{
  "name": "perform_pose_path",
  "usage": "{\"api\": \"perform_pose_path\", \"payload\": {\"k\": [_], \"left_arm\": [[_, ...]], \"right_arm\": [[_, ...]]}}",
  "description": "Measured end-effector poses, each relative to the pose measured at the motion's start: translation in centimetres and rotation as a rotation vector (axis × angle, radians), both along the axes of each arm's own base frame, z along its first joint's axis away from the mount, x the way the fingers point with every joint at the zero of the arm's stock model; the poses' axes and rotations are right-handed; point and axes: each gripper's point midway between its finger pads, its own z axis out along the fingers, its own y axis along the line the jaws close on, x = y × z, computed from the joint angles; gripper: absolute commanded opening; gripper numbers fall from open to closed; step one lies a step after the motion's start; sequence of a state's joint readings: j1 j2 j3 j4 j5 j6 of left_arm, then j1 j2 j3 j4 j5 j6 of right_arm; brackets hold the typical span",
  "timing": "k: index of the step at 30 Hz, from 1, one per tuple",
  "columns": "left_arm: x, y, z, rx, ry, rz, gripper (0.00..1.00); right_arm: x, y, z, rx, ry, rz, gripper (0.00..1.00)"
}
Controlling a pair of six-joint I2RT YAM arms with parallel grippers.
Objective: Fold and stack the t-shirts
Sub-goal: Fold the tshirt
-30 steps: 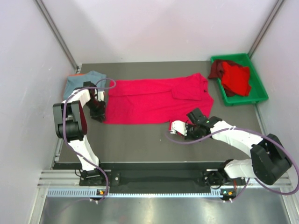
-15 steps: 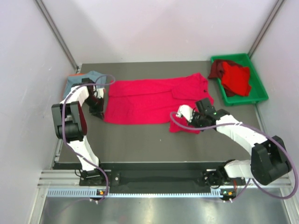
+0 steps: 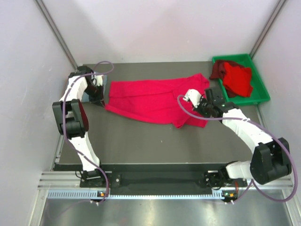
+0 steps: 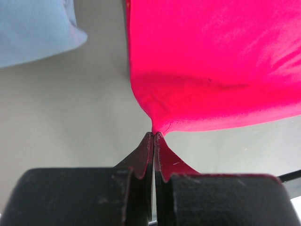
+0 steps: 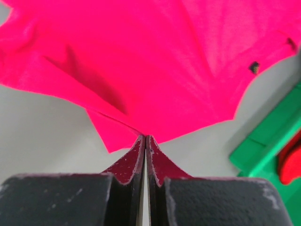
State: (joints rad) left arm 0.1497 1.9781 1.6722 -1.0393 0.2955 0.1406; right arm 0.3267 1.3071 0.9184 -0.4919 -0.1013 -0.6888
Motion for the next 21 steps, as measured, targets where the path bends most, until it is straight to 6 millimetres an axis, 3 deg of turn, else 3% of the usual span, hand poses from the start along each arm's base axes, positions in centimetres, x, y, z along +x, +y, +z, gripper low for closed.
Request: {"api": "perform_pose_path", "payload": {"k": [8, 21], "left_arm": [[2.1, 0.0, -1.0, -0.021, 0.026, 0.003, 0.00], [6.4, -1.5, -1.4, -0.025, -0.026, -0.040, 0.00]], "right_arm": [[4.4, -1.2, 2.8, 0.017, -0.070, -0.070, 0.00], [12.3, -1.2, 5.1, 0.034, -0.150, -0.118, 0.00]]}}
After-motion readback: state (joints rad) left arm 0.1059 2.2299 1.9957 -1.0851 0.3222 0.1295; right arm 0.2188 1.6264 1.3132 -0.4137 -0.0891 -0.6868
